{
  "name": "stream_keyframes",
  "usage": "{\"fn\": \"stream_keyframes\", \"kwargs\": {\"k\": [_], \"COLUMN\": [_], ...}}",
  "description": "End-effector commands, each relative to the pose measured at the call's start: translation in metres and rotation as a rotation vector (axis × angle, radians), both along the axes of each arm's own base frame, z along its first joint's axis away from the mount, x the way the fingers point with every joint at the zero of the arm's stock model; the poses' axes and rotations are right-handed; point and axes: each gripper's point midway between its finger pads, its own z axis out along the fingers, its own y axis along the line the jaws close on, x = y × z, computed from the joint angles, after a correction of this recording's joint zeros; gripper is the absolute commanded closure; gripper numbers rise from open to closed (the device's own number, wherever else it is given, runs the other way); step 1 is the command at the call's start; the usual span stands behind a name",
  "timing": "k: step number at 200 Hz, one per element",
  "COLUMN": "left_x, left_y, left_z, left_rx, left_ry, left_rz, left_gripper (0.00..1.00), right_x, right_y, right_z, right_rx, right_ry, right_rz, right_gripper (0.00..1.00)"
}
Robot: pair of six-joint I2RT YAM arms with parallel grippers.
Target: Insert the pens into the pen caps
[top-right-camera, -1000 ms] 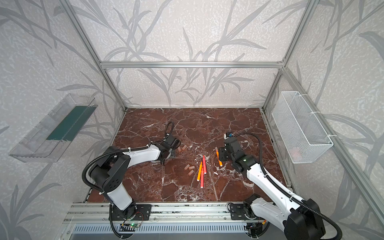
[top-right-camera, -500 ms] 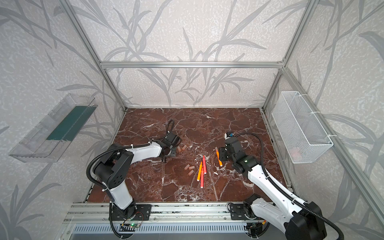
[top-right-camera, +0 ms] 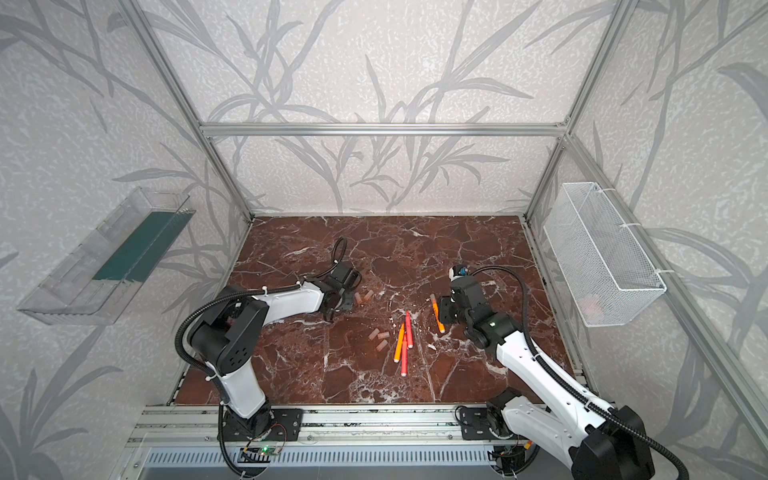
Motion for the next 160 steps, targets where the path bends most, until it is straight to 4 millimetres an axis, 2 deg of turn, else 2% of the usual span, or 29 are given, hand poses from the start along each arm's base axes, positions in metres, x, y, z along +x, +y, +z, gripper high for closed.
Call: {"fn": "stream_keyframes", "kwargs": {"k": [1,41,70,86,127,160], "left_x": [-0.016,-0.017,-0.020,-0.023,-0.039,-0.058], "left_y": [0.010,0.007,0.003,0.002,-0.007,-0.022], "left_z": [-0.024,-0.019,-0.004,0.010,0.049,0.079], "left_rx": [0.034,0.009,-0.031,-0.056,-0.148,-0.188], "left_ry": [0.100,0.093,0.067,0.045,-0.036,-0.110], "left_rz": [0.016,0.005,-0.012,-0.022,-0.077,-0.158], "left_gripper": [0.72,0.77,0.80,0.81,0.85,0.87], "right_x": [0.000,-0.001,-0.002,-0.003,-0.007,-0.015], "right_y": [0.002,0.003,0.003,0.010,0.051,0.086], "right_z": [0.003,0.005,0.007,0.009,0.022,0.033], "right_rx": [0.022,0.034,0.058,0.108,0.365,0.446], "right_ry": [-0.015,-0.021,-0.034,-0.045,-0.112,-0.157], "right_rz": [0.004,0.006,-0.001,0.018,0.144,0.224], "right_gripper": [0.50,0.50,0.50,0.50,0.50,0.50]}}
